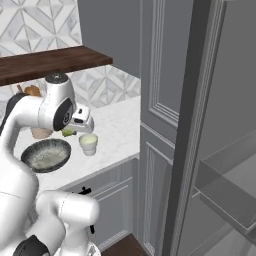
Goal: Grab a lemon wedge from the fridge and one ice cube from the ice bowl, and put them in the glass of lemonade.
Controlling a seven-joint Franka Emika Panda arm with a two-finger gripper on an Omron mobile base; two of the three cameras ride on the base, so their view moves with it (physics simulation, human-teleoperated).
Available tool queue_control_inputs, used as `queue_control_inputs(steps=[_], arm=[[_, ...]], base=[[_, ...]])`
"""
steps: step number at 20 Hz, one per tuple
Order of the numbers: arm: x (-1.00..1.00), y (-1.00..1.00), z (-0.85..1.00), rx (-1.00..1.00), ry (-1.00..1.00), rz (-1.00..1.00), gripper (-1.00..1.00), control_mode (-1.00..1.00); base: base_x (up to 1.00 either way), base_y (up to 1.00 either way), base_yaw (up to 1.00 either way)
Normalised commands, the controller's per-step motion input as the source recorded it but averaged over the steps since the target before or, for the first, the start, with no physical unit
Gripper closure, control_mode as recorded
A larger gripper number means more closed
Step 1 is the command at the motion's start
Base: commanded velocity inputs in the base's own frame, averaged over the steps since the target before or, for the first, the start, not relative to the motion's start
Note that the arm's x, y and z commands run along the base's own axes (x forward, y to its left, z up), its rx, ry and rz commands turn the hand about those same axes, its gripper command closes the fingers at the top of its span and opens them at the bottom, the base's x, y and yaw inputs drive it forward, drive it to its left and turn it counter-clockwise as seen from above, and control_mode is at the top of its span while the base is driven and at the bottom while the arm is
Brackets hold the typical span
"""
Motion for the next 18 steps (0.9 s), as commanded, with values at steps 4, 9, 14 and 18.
queue_control_inputs(steps=[4,9,14,18], arm=[[1.0,0.14,-0.71,-0.15,0.19,0.0,1.0,-1.0],[0.78,0.29,-0.49,-0.03,0.17,0.01,1.0,-1.0],[0.7,0.15,-0.69,0.0,0.04,0.02,1.0,-1.0],[0.56,0.15,-0.18,-0.01,0.03,0.0,1.0,-1.0]], base=[[0.0,0.0,0.0],[0.0,0.0,0.0],[0.0,0.0,0.0],[0.0,0.0,0.0]])
